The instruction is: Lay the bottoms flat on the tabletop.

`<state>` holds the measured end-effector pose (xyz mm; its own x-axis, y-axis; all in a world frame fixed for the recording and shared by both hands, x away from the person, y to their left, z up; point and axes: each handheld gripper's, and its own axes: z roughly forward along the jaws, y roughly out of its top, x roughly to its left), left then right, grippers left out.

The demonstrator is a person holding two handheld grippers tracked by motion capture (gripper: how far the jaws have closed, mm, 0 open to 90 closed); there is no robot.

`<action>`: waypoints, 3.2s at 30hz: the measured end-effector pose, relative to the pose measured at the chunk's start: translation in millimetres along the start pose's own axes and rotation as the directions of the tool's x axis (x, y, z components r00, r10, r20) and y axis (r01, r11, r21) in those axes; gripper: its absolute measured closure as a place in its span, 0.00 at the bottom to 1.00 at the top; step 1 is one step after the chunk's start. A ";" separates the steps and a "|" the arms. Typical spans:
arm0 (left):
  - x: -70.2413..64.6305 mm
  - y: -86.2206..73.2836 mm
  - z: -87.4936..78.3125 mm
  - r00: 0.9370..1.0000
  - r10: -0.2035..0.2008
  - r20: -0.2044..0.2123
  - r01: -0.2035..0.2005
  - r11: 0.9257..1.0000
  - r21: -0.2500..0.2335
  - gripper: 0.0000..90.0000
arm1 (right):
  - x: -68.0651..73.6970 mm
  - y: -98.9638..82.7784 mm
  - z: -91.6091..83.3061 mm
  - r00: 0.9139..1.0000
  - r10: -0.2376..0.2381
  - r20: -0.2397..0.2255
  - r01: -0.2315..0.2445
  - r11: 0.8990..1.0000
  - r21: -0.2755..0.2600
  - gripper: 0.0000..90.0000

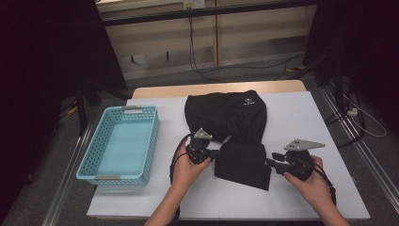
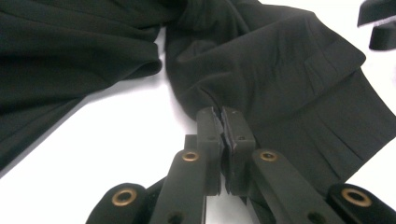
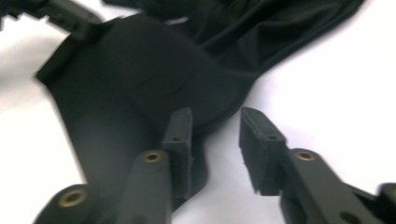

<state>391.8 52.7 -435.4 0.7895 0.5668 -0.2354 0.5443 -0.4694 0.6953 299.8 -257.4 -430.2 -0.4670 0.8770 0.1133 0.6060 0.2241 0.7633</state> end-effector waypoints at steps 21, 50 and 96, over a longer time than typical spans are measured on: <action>21.6 -17.6 -26.7 0.995 -0.053 -0.081 0.054 0.999 0.002 0.97 | -6.3 18.8 53.7 0.995 0.038 0.088 -0.039 0.999 0.009 0.63; 1.4 -11.4 -6.0 1.000 -0.025 -0.013 0.025 1.000 0.004 0.97 | -47.8 30.6 47.8 0.978 0.008 0.206 -0.007 1.000 -0.004 1.00; 10.8 -4.6 -15.0 0.995 0.057 -0.085 -0.059 0.998 -0.033 0.39 | 13.6 -11.7 16.2 0.999 -0.032 -0.025 0.035 0.988 0.153 1.00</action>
<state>393.6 71.2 -431.0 0.7921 0.5946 -0.1375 0.4867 -0.4795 0.7302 296.8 -241.3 -447.9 -0.5020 0.8585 0.1052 0.6807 0.3171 0.6603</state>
